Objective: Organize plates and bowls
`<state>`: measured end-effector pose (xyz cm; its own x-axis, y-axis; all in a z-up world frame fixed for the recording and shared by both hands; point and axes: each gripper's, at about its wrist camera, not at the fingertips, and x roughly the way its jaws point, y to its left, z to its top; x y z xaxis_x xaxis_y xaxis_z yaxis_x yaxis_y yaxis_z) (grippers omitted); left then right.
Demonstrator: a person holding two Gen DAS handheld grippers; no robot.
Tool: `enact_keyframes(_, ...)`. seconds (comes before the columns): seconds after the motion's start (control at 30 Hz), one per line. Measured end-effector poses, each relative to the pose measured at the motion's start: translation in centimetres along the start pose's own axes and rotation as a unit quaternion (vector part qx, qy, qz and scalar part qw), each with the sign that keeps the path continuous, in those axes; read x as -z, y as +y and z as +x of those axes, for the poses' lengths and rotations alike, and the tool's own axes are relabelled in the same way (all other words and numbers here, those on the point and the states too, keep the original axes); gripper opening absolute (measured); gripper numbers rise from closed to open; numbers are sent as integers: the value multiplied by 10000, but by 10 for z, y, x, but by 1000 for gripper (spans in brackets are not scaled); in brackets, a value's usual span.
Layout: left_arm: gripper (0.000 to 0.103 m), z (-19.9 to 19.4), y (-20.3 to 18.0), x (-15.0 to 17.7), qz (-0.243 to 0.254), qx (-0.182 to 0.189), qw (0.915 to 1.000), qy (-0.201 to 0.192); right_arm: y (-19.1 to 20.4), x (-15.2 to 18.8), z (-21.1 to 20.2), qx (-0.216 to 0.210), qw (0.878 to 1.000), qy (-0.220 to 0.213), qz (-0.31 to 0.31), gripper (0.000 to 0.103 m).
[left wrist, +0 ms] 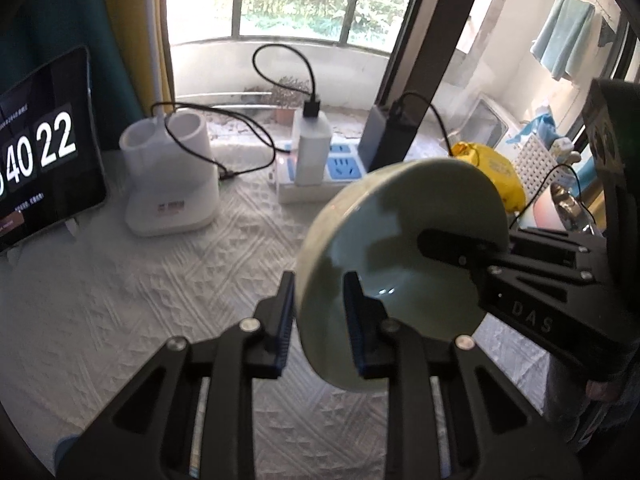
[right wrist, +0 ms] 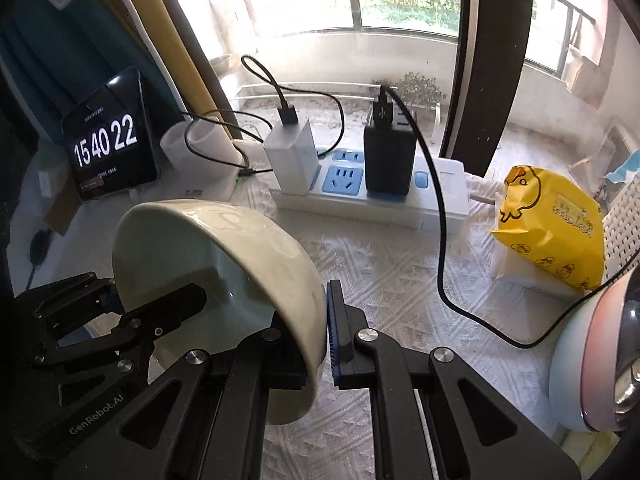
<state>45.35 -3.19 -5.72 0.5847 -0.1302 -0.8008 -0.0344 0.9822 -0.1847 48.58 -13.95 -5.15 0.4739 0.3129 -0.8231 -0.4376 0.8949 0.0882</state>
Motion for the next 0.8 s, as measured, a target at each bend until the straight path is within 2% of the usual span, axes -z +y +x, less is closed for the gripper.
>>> enact_keyframes(0.8,24,-67,-6,13,95,215,9989,-408,27,16,-67,52,9996,-270,119,9)
